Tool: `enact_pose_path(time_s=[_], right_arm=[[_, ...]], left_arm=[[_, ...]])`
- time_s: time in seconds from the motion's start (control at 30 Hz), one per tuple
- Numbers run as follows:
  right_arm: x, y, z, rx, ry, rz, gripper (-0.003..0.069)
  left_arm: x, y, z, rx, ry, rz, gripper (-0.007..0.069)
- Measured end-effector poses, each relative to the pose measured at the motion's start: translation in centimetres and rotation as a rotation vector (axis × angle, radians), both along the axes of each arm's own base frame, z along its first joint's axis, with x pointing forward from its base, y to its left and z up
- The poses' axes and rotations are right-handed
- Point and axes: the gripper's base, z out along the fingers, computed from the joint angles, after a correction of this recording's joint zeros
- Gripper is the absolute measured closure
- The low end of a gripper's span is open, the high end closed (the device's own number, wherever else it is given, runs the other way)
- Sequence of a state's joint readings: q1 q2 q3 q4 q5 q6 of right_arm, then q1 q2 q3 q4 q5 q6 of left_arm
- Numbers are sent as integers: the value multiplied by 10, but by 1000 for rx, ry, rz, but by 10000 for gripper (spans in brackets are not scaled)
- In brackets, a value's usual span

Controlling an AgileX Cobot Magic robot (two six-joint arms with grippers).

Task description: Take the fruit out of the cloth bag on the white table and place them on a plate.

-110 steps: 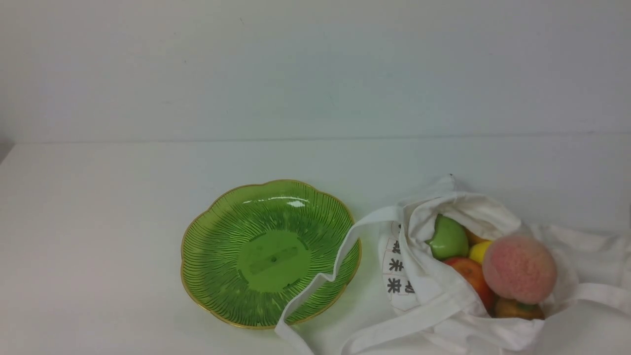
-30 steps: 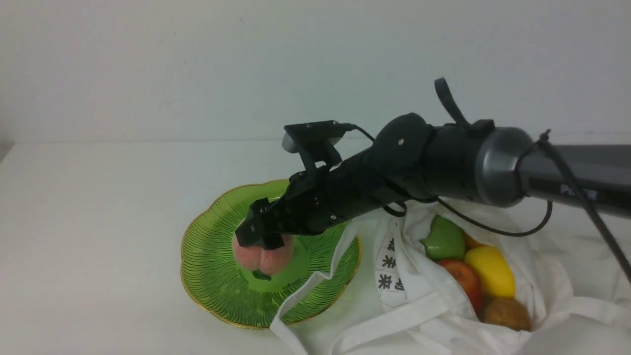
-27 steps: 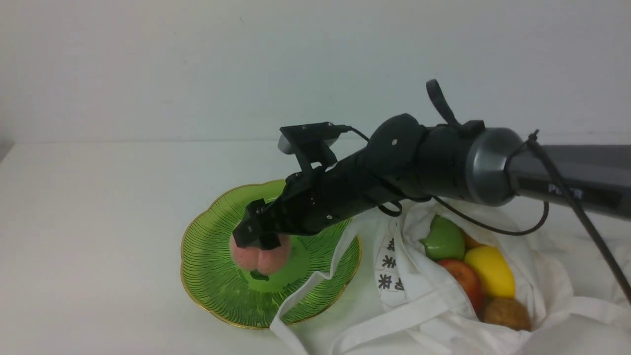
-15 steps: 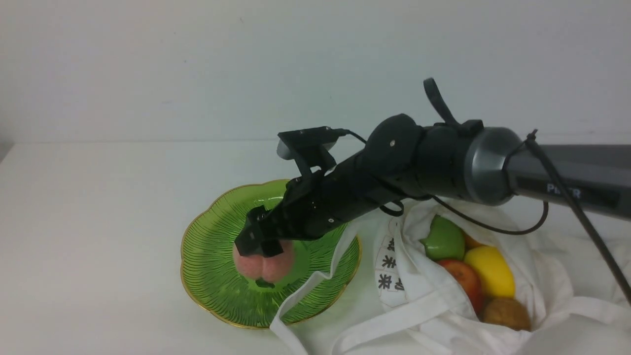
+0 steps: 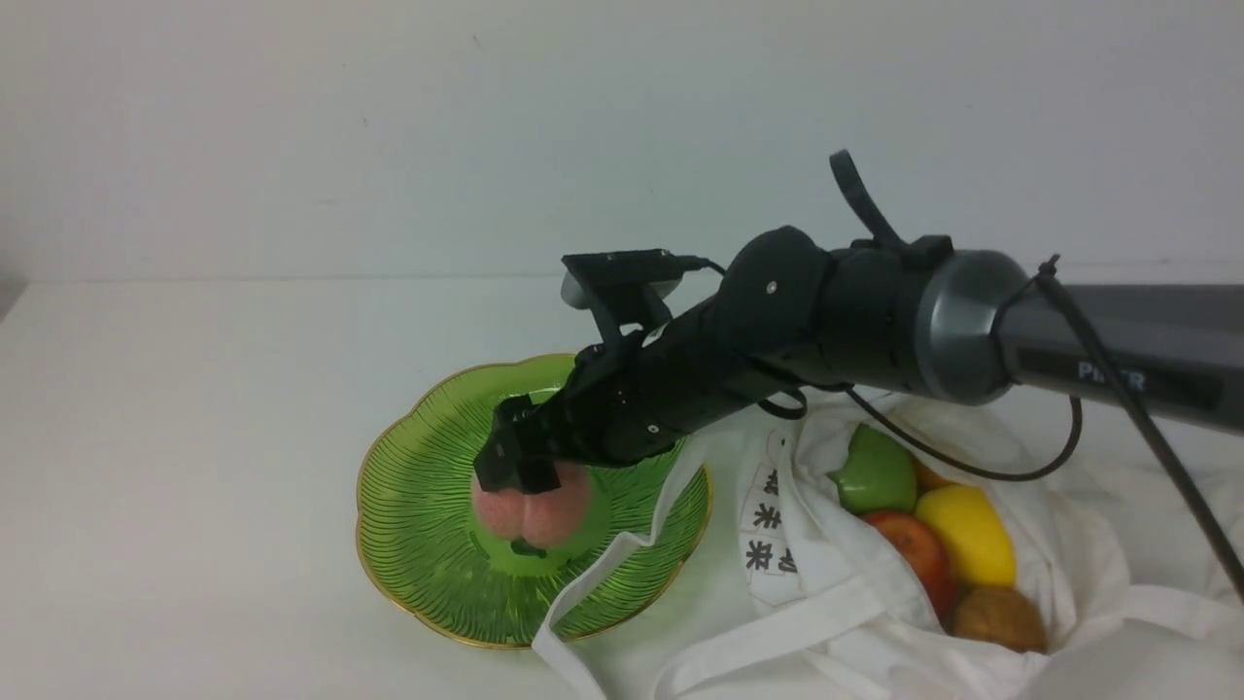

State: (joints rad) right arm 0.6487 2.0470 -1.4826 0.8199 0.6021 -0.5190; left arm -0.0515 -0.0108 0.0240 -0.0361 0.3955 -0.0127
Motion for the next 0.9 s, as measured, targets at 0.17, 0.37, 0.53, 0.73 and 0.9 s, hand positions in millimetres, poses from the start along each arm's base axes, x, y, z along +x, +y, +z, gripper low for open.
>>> enact_pose_path(time_s=[0.17,0.37,0.53,0.73,0.9], right_arm=[[1,0,1,11,-5,-16,-4],[1,1,2,33,10,-30,-30],[2,2,2,40,11,-37,-32],[-2,-5,23,66,9,-16,-32],[-10,-37,84,103,-54,16,41]], left_arm=[[0,0,0,0,0,0,632],[0,0,0,2,0,-1,632],[0,0,0,2,0,-1,632],[0,0,0,2,0,-1,632],[0,0,0,2,0,-1,632]])
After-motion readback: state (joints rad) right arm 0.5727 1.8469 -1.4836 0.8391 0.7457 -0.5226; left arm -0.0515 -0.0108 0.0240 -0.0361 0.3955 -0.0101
